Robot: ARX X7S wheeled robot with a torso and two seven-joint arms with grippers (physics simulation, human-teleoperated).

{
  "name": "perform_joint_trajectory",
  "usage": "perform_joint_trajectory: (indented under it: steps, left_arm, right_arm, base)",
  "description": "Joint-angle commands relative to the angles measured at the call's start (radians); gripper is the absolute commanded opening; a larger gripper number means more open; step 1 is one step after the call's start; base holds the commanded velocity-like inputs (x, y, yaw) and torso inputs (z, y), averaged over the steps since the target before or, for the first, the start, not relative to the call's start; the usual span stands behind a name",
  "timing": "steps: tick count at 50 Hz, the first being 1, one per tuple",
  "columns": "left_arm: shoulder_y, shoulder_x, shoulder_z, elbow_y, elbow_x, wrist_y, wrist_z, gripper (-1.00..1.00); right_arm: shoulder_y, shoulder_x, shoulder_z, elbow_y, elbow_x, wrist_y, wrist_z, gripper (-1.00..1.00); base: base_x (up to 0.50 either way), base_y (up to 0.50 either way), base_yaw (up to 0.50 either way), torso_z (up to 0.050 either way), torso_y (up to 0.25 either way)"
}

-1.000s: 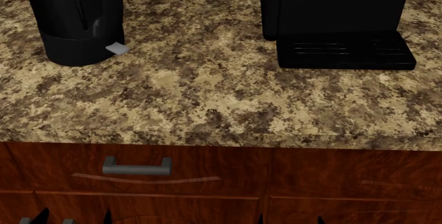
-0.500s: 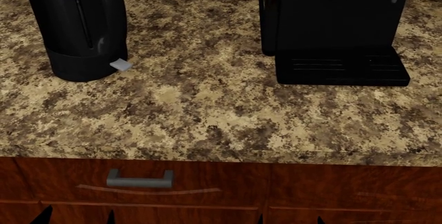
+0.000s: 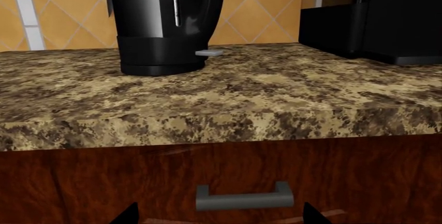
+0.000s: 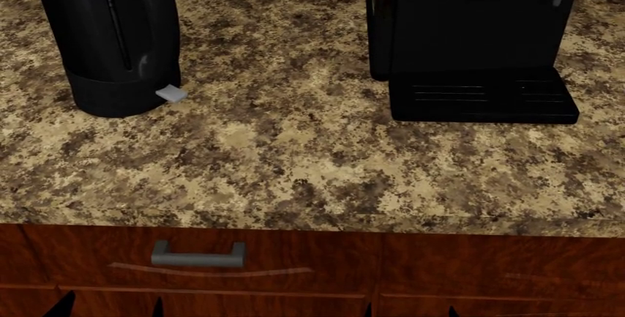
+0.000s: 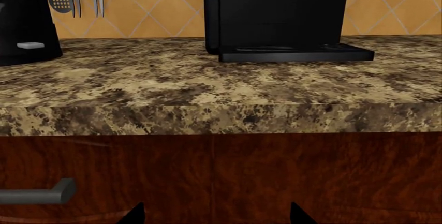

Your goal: Close the lid of the electric kettle.

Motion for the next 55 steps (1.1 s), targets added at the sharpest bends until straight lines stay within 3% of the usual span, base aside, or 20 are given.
perform_joint_trajectory:
  steps: [1, 18, 24, 25, 30, 34, 35, 36, 37, 38, 39, 40, 41, 42, 45, 47, 55]
  left_arm:
    - [0.001, -0.009, 0.01, 0.001, -0.011, 0.0, -0.009, 1.0]
    - [-0.002, -0.019, 0.019, 0.009, -0.034, -0.006, -0.02, 1.0]
    - [0.013, -0.054, 0.002, 0.19, -0.097, -0.163, -0.027, 1.0]
    - [0.007, -0.079, 0.011, 0.262, -0.074, -0.224, -0.041, 1.0]
    - [-0.164, -0.191, -0.159, 0.735, -0.379, -0.696, -0.101, 1.0]
    - [-0.382, -0.263, -0.265, 0.946, -0.571, -1.023, -0.198, 1.0]
    - [-0.532, -0.325, -0.406, 0.931, -0.721, -1.173, -0.277, 1.0]
    - [-0.682, -0.307, -0.445, 0.938, -0.871, -1.323, -0.311, 1.0]
    - [-0.813, -0.297, -0.463, 0.935, -0.926, -1.473, -0.328, 1.0]
    - [-0.84, -0.295, -0.467, 0.93, -0.945, -1.515, -0.34, 1.0]
    - [-0.869, -0.291, -0.473, 0.923, -0.968, -1.541, -0.353, 1.0]
    - [-0.89, -0.286, -0.483, 0.916, -0.993, -1.563, -0.367, 1.0]
    - [-1.002, -0.352, -0.467, 0.832, -1.056, -1.588, -0.424, 1.0]
    - [-1.011, -0.362, -0.464, 0.818, -1.094, -1.586, -0.457, 1.0]
    - [-1.035, -0.384, -0.451, 0.795, -1.173, -1.582, -0.524, 1.0]
    - [-1.048, -0.396, -0.445, 0.785, -1.219, -1.577, -0.561, 1.0]
    - [-1.051, -0.43, -0.413, 0.773, -1.259, -1.548, -0.598, 1.0]
  right_arm:
    - [0.001, 0.01, -0.012, 0.0, 0.01, -0.002, 0.012, 1.0]
    - [0.002, 0.023, -0.025, -0.001, 0.027, 0.001, 0.024, 1.0]
    - [-0.008, 0.041, -0.007, -0.094, 0.074, 0.084, 0.034, 1.0]
    - [-0.011, 0.06, 0.0, -0.181, 0.107, 0.172, 0.036, 1.0]
    - [0.088, 0.199, 0.075, -0.682, 0.237, 0.622, 0.097, 1.0]
    - [0.314, 0.283, 0.156, -0.91, 0.384, 0.981, 0.15, 1.0]
    - [0.464, 0.322, 0.306, -0.992, 0.534, 1.131, 0.169, 1.0]
    - [0.614, 0.232, 0.212, -1.035, 0.384, 1.281, 0.019, 1.0]
    - [0.764, 0.25, 0.227, -1.028, 0.275, 1.431, -0.131, 1.0]
    - [0.823, 0.343, 0.338, -0.959, 0.425, 1.579, 0.019, 1.0]
    - [0.814, 0.313, 0.298, -0.975, 0.575, 1.579, 0.024, 1.0]
    - [0.899, 0.402, 0.353, -0.884, 0.725, 1.578, 0.174, 1.0]
    - [1.049, 0.552, 0.203, -0.734, 0.875, 1.45, 0.324, 1.0]
    - [1.164, 0.594, 0.118, -0.687, 1.025, 1.416, 0.474, 1.0]
    - [1.194, 0.603, 0.093, -0.668, 1.475, 1.403, 0.924, 1.0]
    - [1.2, 0.604, 0.093, -0.661, 1.75, 1.399, 0.97, 1.0]
    - [1.195, 0.61, 0.098, -0.667, 1.737, 1.392, 0.954, 1.0]
  base:
    - [0.0, 0.0, 0.0, 0.05, 0.014]
    - [0.0, 0.0, 0.0, 0.05, 0.013]
    - [0.0, 0.0, 0.0, 0.009, 0.002]
    - [0.0, 0.0, 0.0, 0.0, 0.0]
    - [0.0, 0.0, 0.0, 0.0, 0.0]
    - [0.0, 0.0, 0.0, 0.0, 0.0]
    - [0.0, 0.0, 0.0, 0.0, 0.0]
    - [0.0, 0.0, 0.0, 0.0, 0.0]
    - [0.01, 0.0, 0.0, 0.0, 0.0]
    - [0.0, 0.0, 0.0, 0.0, 0.0]
    - [0.0, 0.0, 0.0, 0.0, 0.0]
    - [0.0, 0.0, 0.0, 0.0, 0.0]
    - [0.0, 0.0, 0.0, 0.0, 0.0]
    - [0.0, 0.0, 0.0, 0.0, 0.0]
    - [0.0, 0.0, 0.0, 0.0, 0.0]
    - [0.0, 0.0, 0.0, 0.0, 0.0]
    - [0.0, 0.0, 0.0, 0.0, 0.0]
